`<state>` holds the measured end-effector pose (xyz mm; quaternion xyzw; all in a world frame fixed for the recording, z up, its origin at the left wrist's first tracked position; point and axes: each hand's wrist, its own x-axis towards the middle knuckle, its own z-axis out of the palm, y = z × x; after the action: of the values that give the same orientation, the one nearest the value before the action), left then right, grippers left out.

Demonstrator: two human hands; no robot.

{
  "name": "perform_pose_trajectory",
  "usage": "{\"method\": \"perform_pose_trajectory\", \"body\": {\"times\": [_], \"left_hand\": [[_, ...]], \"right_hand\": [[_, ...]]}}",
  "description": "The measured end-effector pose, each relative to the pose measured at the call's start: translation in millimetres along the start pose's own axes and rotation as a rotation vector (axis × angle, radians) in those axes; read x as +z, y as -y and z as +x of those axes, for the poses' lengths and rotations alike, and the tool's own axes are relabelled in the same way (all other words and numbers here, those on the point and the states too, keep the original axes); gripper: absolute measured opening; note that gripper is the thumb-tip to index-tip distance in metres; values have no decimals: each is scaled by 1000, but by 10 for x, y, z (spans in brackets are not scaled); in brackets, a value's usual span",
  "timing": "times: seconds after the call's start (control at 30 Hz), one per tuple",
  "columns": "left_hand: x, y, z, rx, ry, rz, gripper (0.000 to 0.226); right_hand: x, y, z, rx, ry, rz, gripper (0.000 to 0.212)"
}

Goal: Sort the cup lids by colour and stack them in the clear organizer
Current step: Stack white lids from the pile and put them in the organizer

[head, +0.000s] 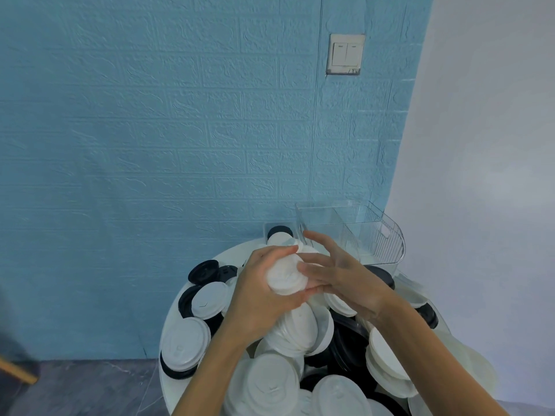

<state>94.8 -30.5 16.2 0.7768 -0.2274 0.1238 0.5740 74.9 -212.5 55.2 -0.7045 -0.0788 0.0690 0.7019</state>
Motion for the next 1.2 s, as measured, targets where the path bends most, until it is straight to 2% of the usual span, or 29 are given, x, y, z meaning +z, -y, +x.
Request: {"method": "perform_pose_trajectory", "body": {"times": [0.07, 0.13, 0.27, 0.37, 0.5, 0.63, 0.77, 0.87, 1.03, 1.13, 1.2], "left_hand": [[-51, 51, -6, -34, -35, -30, 72], [-117, 102, -11, -63, -62, -51, 76], [-183, 150, -24, -88, -87, -63, 79], [-190, 171, -42, -87, -79, -58, 82], [-174, 195, -89, -97, -66, -68, 85], [-184, 210, -95, -107, -74, -89, 91], [-156, 188, -84, -109, -53, -113, 95], [-88, 108, -75, -98, -11, -143, 99], [48, 36, -71, -106, 15, -202, 109], [67, 23, -69, -101, 5, -217, 105], [67, 7, -72, -110, 0, -237, 101]], "right_hand": [[-78, -72, -67, -51, -71, -281, 48], [-155, -193, -132, -113, -123, -644, 47], [-69, -381, -182, -75, 56, -1153, 80], [33, -472, -99, -77, 132, -1327, 95], [31, -455, -81, -94, 86, -1258, 88], [-143, -276, -175, -82, -17, -889, 84], [-176, -77, -101, -179, -61, -587, 75], [3, 28, 8, -212, -97, -617, 81], [202, 4, 96, -165, -71, -702, 85], [267, -75, 67, -217, -48, -670, 60], [324, -54, 20, -182, -15, -529, 45]]}}
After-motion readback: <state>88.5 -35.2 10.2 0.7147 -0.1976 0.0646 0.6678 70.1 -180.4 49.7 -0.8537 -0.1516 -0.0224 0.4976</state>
